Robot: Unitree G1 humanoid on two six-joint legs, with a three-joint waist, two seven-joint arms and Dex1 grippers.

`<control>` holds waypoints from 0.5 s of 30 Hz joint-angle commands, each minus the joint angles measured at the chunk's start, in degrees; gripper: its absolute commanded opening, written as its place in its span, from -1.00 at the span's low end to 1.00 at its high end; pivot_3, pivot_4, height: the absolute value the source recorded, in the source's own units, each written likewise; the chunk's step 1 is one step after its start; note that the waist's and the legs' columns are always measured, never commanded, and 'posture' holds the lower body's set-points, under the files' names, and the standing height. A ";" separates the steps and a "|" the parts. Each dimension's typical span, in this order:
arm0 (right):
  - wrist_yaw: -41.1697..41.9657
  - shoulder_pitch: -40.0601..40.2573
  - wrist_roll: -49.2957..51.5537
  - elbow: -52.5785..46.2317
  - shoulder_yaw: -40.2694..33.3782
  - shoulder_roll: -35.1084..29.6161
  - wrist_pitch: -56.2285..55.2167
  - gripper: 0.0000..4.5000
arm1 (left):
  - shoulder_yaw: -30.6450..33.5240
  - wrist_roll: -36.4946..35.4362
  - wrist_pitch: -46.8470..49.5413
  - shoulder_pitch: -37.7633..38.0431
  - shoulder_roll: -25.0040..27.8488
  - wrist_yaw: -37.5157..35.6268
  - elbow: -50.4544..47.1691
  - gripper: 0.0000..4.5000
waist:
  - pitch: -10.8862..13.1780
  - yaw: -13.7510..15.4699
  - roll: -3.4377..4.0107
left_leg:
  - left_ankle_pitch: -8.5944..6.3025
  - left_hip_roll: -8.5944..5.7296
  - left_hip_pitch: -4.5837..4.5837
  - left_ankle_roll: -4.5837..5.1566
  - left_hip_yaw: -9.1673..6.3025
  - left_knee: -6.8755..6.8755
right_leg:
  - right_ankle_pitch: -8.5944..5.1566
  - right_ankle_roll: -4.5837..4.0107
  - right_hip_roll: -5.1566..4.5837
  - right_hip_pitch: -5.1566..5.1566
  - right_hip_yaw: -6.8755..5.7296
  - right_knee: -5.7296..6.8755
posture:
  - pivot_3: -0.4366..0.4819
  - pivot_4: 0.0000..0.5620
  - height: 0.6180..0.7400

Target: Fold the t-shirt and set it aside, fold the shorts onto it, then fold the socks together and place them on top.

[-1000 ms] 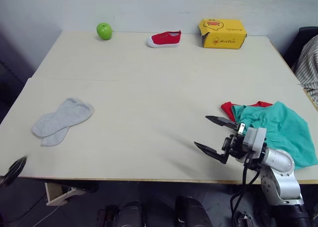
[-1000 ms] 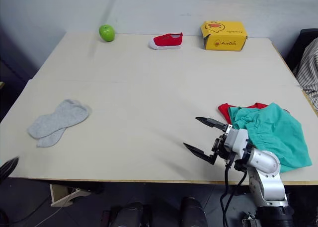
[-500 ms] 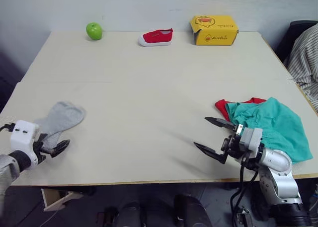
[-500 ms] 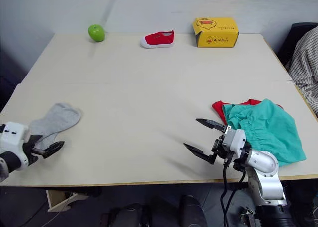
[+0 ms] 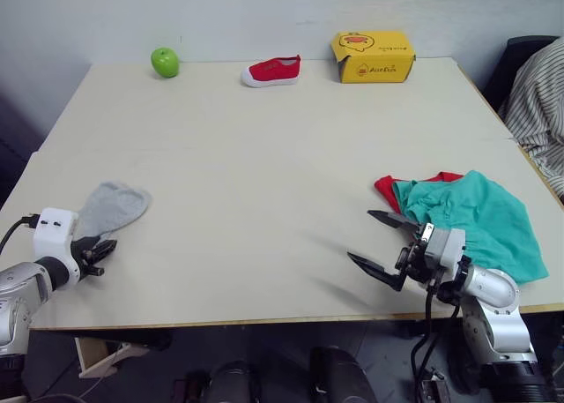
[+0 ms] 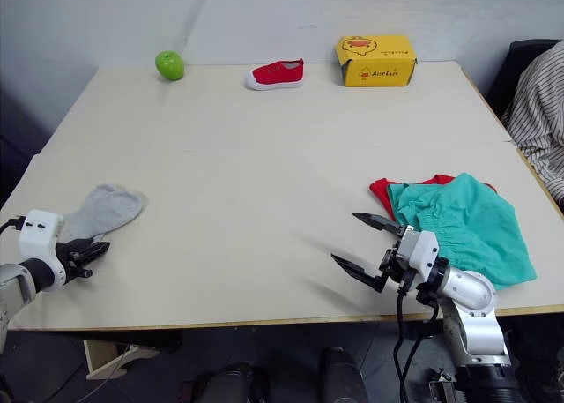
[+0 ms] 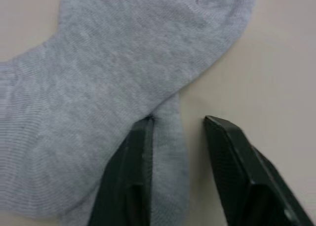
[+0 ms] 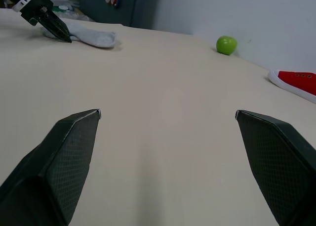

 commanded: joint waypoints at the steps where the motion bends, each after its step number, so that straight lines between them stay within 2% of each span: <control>1: 0.07 0.74 1.36 -2.58 -1.81 -1.05 -0.52 1.00 | -1.29 2.29 -2.69 0.96 -0.58 -1.76 4.56 -0.82 | -0.05 0.01 0.10 | 0.00 0.00 0.01 0.00 0.01 -0.01 | 0.00 -0.01 0.01 0.00 0.00 0.00 | -0.05 -0.47 1.00; 2: 0.04 0.86 1.38 -2.73 -1.88 -1.15 -0.38 1.00 | -1.51 2.41 -3.38 0.78 -0.56 -2.25 4.96 -0.95 | -0.05 0.02 0.12 | 0.00 0.00 0.01 0.00 0.02 -0.02 | -0.01 -0.01 0.00 0.00 0.01 0.00 | -0.05 -0.47 1.00; 3: 0.03 1.17 1.49 -3.14 -2.07 -1.42 -0.12 1.00 | -2.28 2.55 -6.16 0.39 -0.66 -4.13 5.01 -0.98 | -0.07 0.05 0.14 | 0.00 0.00 0.01 0.00 0.03 -0.02 | -0.01 -0.01 0.00 0.00 0.01 0.00 | -0.05 -0.47 1.00; 5: -0.06 1.72 1.69 -3.79 -2.36 -1.85 0.29 1.00 | -3.25 2.52 -9.79 -0.27 -0.97 -6.97 4.94 -0.98 | -0.07 0.09 0.15 | -0.03 -0.02 0.01 -0.03 0.03 -0.02 | -0.01 -0.01 -0.02 -0.01 0.01 -0.01 | -0.05 -0.47 1.00; 7: 0.02 2.33 1.82 -4.29 -2.78 -2.56 0.86 1.00 | -5.94 1.96 -15.67 -1.05 -1.11 -13.32 2.37 -0.98 | -0.07 0.37 0.15 | -0.05 -0.03 -0.02 -0.03 0.03 -0.01 | 0.00 -0.01 -0.05 0.00 0.00 -0.02 | -0.05 -0.47 1.00; 12: 1.01 4.01 2.58 -4.69 -4.39 -5.21 1.75 1.00 | -15.80 2.52 -28.06 -2.56 -1.19 -27.68 -7.37 -0.98 | -0.03 1.71 0.08 | -0.25 -0.11 -0.12 -0.09 0.03 0.10 | 0.01 0.01 -0.13 -0.02 -0.01 -0.09 | -0.05 -0.47 1.00; 15: 1.22 4.61 3.09 -4.90 -5.26 -6.29 2.18 1.00 | -20.16 2.91 -32.43 -3.87 -1.82 -32.59 -9.62 -0.98 | -0.03 1.54 0.07 | -0.26 -0.08 -0.18 0.02 0.04 0.11 | 0.01 0.01 -0.05 -0.04 0.00 -0.14 | -0.05 -0.47 1.00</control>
